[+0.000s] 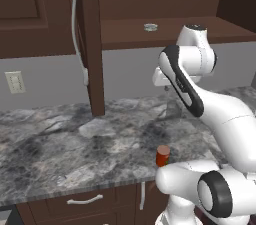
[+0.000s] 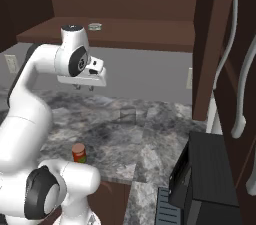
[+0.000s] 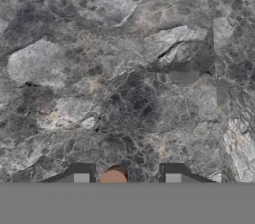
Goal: Restock the canned food cabinet by taking the new fresh canned food from the counter and placing it in the cabinet. Then, take the old canned food from the cabinet and place it on the counter.
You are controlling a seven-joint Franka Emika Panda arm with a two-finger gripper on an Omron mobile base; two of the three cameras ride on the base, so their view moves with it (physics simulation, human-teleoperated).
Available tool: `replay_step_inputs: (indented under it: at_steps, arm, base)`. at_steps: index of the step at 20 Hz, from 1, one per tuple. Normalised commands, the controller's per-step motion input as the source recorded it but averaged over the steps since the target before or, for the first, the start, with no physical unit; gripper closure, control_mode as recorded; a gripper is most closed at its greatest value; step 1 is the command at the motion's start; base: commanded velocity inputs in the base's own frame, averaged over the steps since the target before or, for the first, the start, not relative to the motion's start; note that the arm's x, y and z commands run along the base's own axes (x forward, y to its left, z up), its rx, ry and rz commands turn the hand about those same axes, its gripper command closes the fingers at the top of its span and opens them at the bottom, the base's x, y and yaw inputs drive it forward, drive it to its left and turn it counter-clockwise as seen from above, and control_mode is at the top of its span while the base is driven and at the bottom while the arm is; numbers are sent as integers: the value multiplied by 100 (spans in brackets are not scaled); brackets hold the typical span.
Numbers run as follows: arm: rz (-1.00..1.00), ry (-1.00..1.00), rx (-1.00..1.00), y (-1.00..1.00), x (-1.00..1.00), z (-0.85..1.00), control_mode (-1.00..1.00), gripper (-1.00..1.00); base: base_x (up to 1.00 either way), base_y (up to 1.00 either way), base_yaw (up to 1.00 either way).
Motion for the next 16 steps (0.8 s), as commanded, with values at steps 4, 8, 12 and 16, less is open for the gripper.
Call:
replay_step_inputs:
  at_steps: [4, 8, 12, 16]
  arm:
    - [-1, -10, 0, 0, -56, -4, -100, -100]
    - [-8, 3, 0, 23, -80, -80, -100, -100]
    - [-10, 10, 0, 5, -67, -100, -100, -100]
    - [-8, 11, 1, 1, -15, -100, -100, -100]
  base:
    - [0, 0, 0]
    - [0, 0, 0]
    - [0, 0, 0]
    - [0, 0, 0]
